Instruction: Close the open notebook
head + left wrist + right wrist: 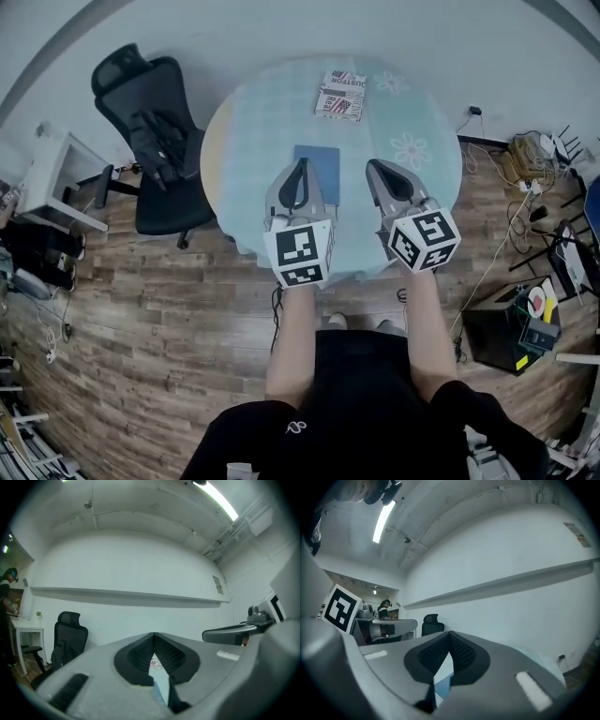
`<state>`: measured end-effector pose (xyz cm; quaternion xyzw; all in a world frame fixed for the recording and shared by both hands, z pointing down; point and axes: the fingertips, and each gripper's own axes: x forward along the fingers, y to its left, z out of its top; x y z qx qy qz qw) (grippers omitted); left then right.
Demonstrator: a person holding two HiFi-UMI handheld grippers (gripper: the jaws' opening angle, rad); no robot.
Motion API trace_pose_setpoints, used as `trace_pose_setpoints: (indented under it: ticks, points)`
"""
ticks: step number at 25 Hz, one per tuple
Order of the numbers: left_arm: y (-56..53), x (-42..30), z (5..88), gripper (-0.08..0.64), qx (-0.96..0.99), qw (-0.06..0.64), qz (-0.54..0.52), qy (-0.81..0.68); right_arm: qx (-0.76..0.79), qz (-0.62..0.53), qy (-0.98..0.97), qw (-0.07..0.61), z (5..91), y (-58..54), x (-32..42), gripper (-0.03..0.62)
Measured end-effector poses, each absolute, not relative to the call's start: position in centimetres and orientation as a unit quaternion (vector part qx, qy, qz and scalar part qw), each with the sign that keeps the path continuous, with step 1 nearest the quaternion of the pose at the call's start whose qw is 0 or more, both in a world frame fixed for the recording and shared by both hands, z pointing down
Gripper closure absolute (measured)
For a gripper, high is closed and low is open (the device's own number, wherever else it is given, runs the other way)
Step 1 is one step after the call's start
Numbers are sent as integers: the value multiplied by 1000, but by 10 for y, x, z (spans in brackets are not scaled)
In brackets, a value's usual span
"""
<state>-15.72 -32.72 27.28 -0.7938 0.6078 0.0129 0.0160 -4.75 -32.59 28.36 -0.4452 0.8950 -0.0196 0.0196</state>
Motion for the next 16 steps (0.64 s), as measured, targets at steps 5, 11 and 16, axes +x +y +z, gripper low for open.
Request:
trace_pose_setpoints:
  ticks: [5, 11, 16]
  points:
    - [-333, -149, 276, 565, -798, 14, 17, 602, -456, -10, 890, 4, 285, -330, -36, 586]
    - [-340, -141, 280, 565, -803, 7, 25, 595, -460, -4, 888, -12, 288, -335, -27, 586]
    - [-348, -142, 283, 565, -802, 4, 27, 597, -459, -2, 888, -18, 291, -340, -26, 586]
